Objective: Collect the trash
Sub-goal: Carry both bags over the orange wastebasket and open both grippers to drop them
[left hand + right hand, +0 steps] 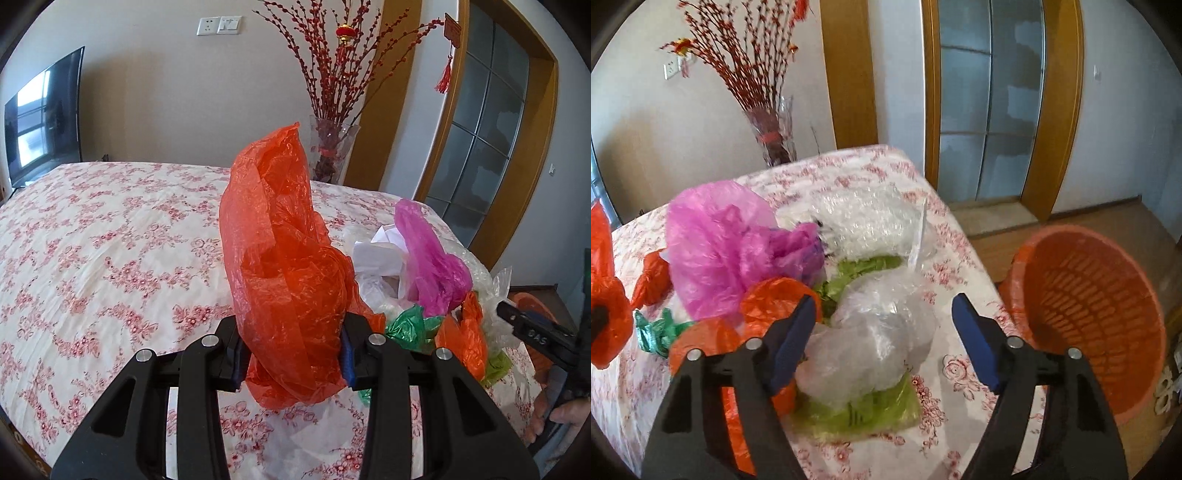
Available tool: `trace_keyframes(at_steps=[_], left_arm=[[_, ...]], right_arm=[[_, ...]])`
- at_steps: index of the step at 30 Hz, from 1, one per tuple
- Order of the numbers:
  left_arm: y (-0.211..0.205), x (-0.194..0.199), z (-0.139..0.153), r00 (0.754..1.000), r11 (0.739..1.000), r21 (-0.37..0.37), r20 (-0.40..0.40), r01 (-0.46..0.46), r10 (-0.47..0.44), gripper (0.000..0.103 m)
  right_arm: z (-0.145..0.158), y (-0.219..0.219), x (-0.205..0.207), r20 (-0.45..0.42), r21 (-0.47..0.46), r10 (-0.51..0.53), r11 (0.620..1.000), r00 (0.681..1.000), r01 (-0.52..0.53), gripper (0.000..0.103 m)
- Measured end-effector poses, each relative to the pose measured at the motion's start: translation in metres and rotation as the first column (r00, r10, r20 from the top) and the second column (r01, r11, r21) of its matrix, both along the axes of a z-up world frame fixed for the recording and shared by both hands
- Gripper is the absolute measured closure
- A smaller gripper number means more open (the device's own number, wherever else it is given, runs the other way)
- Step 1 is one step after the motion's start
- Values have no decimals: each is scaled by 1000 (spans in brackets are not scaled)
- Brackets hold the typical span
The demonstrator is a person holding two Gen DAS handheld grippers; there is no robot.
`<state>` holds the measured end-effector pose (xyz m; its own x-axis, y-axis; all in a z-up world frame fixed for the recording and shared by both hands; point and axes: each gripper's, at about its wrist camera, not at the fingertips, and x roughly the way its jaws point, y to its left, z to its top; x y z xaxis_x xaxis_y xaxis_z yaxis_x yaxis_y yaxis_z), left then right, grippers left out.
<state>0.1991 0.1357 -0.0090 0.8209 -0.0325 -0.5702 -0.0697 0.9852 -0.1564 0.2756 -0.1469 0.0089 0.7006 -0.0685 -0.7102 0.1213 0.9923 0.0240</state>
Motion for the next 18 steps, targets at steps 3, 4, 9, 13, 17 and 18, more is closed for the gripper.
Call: trace_keyframes(at_steps=[3,4,9,13,17,18], left_arm=[[-4,5,-2,1000,1000,1,-7,10,-10,65],[-4,5,-3,1000,1000,0,-9,13,-13,65],[-9,4,-3,1000,1000,2,-9,28,-28,65],[-15,2,0,999,999,0,-3,44,-44,65],[-25,-1,3,998,998,-1,3,67,-67,65],[-29,-3,4,997,997,0,4,77,-77,65]], right_arm=[[-11,-2,4,-37,10,10,1000,999,-10,42],[-13,-1,5,-46,13,18,1000,999,-18,47],[-18,-1,-2,-38,1,45,999,998,-45,66],[-14,-7,-15,-15,20,56,998,998,-56,72],[-6,-15,-30,11,35,52,998,999,-52,73],[-4,-16,-32,16,35,51,998,999,-51,73]])
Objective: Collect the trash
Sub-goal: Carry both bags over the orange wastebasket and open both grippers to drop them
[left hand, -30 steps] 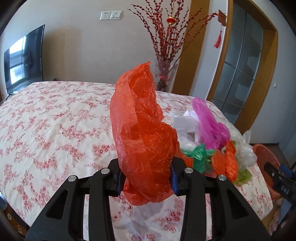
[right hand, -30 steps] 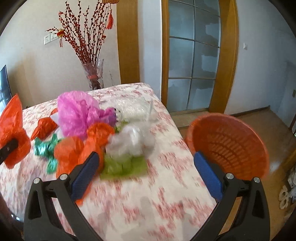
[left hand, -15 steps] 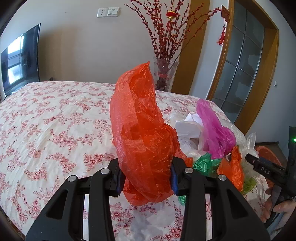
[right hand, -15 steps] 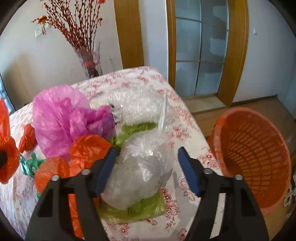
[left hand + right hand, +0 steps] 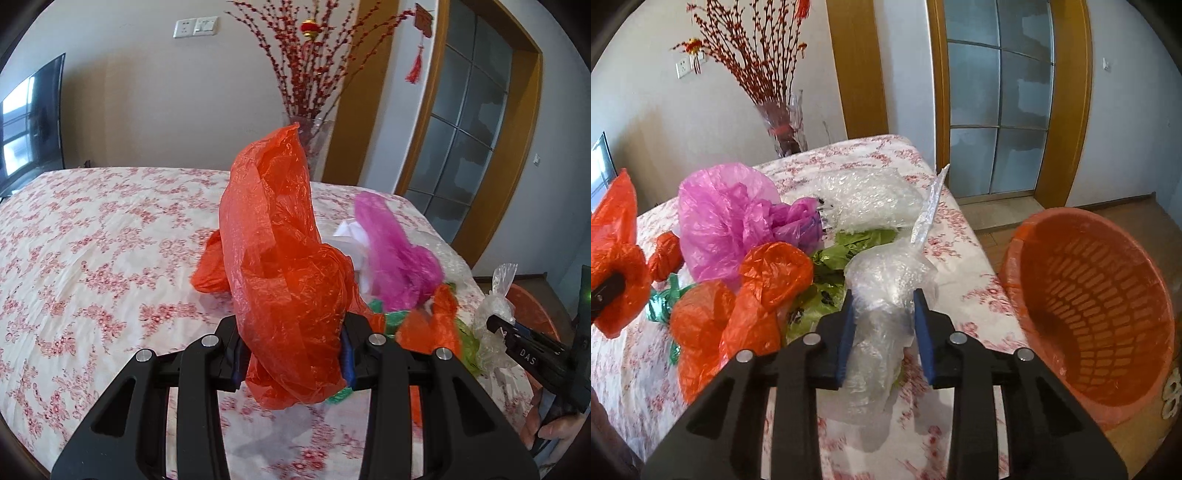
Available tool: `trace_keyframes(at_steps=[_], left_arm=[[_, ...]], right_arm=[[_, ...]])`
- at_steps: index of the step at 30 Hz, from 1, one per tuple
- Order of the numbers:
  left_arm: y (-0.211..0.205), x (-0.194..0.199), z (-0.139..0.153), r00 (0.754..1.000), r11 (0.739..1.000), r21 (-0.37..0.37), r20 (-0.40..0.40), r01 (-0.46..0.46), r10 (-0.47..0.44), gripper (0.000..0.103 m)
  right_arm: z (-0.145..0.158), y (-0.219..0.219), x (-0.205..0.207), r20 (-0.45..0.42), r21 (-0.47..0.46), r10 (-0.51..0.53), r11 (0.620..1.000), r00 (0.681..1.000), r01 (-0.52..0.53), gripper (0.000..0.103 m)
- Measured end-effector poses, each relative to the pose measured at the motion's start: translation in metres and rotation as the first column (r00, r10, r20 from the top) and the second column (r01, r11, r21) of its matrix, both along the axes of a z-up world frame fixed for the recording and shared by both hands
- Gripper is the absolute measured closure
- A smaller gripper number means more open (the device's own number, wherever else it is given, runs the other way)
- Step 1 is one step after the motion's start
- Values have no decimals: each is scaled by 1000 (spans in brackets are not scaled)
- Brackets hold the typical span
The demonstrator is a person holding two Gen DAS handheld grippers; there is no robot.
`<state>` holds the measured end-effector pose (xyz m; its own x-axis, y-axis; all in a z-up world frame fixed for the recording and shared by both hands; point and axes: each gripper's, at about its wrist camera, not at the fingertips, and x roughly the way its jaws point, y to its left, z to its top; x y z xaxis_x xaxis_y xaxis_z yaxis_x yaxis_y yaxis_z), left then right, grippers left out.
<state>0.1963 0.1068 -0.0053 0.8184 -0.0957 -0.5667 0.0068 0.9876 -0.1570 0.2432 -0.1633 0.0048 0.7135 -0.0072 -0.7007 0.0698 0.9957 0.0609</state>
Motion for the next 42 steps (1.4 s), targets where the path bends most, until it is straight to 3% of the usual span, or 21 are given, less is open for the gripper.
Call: trace_keyframes(at_steps=[12,21,28,42], left_arm=[[-55,-12,15,991,991,-24,26,133,-133,65],[-124,-10,15,963,961,-59,28,270,-269,65],[-188,-7,11,923,920,-72,30,385,-383,65],[-280,9,1,841,839,-71,15,540,-540,65]], right_arm=[[36,-31,-49,104,-32,-43,998,994,46,72],[46,-86,-75,133,-32,-166,985,977,171,72],[48,-129,-86,169,-69,-263,958,950,278,70],[32,-194,-82,164,-16,-362,929,918,369,69]])
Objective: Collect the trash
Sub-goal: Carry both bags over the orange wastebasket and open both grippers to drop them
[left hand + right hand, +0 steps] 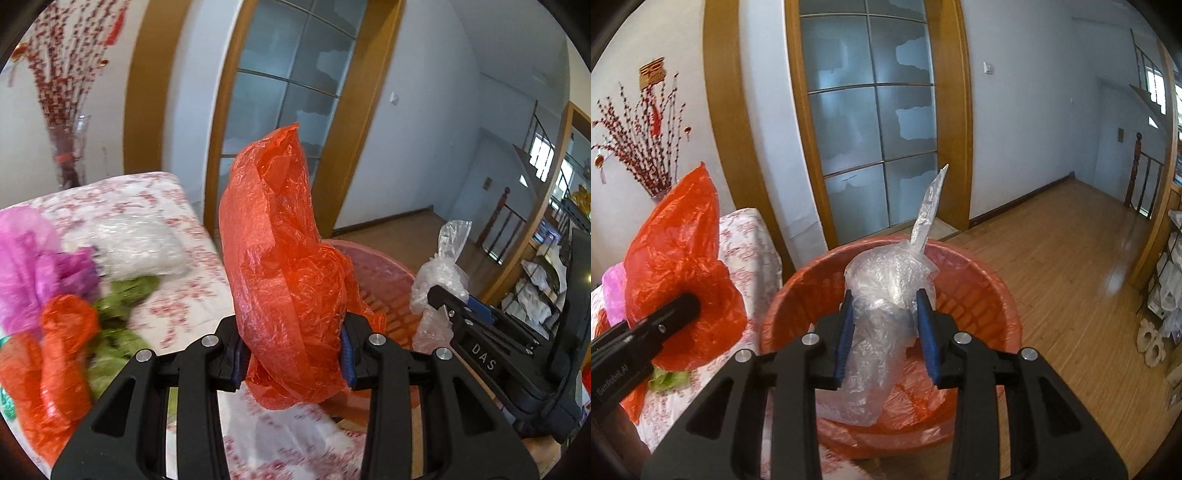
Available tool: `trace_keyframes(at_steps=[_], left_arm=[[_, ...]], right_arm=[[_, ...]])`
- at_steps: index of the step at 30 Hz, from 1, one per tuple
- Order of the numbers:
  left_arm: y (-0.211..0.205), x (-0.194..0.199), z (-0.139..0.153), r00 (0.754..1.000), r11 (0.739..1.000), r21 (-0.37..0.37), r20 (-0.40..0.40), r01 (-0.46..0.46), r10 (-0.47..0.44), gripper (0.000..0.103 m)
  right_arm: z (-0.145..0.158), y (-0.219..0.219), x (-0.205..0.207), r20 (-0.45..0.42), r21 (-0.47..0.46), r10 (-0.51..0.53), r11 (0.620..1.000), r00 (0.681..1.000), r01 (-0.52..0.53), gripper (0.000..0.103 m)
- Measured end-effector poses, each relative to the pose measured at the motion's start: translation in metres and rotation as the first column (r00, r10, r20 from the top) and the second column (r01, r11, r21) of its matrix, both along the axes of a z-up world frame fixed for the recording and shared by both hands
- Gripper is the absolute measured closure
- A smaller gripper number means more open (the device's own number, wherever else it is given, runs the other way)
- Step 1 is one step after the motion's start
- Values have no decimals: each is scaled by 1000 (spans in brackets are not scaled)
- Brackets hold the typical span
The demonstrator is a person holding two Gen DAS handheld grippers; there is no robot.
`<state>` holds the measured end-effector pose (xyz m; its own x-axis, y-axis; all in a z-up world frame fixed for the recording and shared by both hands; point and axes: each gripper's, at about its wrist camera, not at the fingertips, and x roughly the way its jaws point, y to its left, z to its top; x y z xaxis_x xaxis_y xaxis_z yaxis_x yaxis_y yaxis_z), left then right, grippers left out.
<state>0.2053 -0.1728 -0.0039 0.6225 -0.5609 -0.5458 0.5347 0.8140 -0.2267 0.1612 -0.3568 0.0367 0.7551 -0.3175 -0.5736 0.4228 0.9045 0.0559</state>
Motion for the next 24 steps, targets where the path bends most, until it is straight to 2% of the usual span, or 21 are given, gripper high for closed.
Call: trace_keyframes(at_steps=[15,17,21,24], left_arm=[[-34,15,-22,995,995,44,-61,85,-83,62],[-36,17,-23,994,995,44,-73,90,-87,60],[-36,18,-25,993,995,55,-88,84,-79,48],[-33,18,-26,994,995,64,-89,77,-71,44]], right_arm=[[-12,-38,12,14,64,-36,997,999,35,68],[-13,-40,13,18,69,-40,997,999,38,63],[-15,-43,9,23,85,-48,995,999,46,49],[-15,-43,7,26,89,-54,995,998,52,43]])
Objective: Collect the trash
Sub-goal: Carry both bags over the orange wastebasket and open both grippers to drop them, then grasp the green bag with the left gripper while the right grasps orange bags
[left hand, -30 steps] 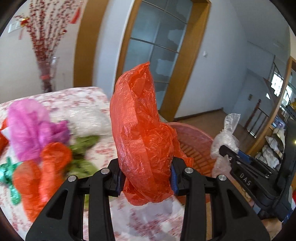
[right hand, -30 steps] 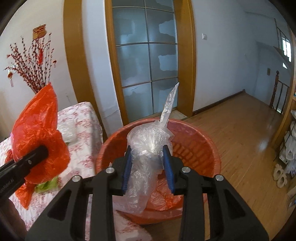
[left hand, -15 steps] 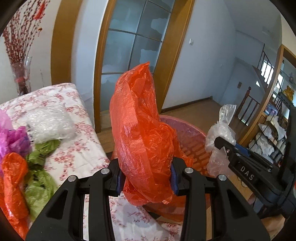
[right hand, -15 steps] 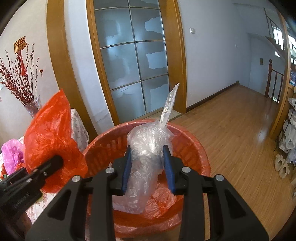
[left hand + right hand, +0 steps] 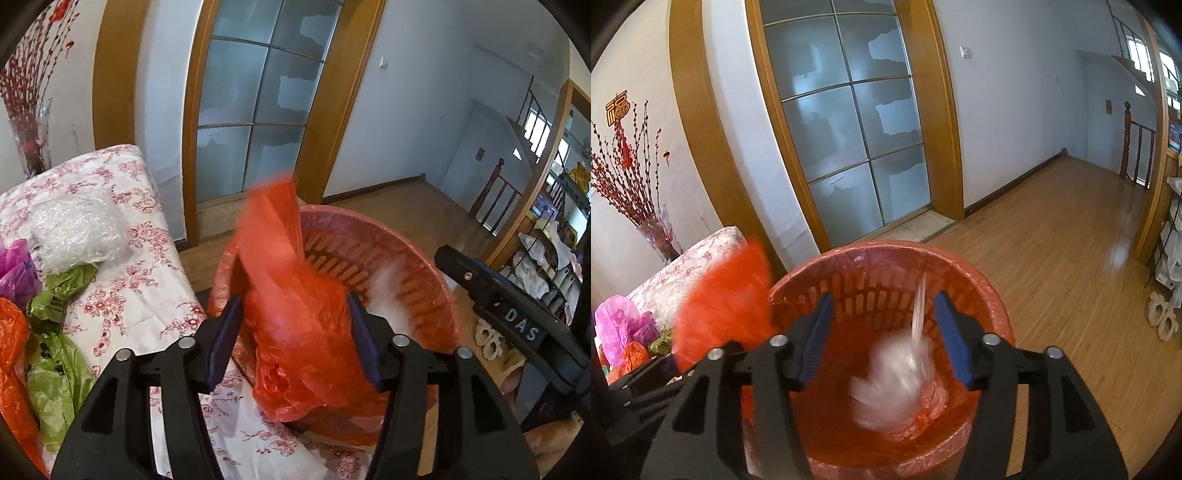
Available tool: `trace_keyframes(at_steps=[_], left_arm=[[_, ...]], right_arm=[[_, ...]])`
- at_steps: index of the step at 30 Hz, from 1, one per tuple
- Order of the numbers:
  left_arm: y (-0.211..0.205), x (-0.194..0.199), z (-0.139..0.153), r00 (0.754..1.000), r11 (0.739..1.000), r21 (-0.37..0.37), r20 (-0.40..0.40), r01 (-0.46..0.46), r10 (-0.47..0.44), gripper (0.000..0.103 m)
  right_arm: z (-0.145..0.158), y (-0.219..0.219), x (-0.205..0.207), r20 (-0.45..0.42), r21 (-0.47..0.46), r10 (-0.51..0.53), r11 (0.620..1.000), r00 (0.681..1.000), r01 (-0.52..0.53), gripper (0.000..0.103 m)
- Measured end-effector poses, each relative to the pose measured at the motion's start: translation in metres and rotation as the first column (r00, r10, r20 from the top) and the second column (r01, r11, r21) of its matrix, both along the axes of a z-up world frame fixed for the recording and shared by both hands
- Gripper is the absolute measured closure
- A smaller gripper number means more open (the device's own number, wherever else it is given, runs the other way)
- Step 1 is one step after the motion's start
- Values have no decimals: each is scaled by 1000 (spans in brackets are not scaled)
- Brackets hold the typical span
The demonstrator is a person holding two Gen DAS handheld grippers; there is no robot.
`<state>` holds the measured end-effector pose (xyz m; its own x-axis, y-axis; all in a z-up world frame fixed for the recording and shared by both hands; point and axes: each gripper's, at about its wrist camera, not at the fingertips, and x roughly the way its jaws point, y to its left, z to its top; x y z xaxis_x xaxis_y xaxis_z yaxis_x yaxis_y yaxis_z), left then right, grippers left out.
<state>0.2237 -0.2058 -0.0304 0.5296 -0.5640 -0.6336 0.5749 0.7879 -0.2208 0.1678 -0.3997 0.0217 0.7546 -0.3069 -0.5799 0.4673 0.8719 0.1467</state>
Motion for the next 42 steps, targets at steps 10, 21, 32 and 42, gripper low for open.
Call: trace_keyframes(at_steps=[10,21,32,42], left_arm=[[26,-5,8,998,998,14,24,-62,62,40],[102,-17,19,978,978,38,55,-205,202,40],[226,-17,26,897,898,37,83,-438,434,40],[316,-21,15,800,799,57,84,-599,594,40]], right_arm=[[7,7,-13,-2,-43,-18,999,1000,18,35],[23,56,-7,-10,-77,72,994,997,-72,34],[23,161,17,-48,-73,299,950,953,-302,34],[2,270,48,-98,-17,532,844,841,-536,34]])
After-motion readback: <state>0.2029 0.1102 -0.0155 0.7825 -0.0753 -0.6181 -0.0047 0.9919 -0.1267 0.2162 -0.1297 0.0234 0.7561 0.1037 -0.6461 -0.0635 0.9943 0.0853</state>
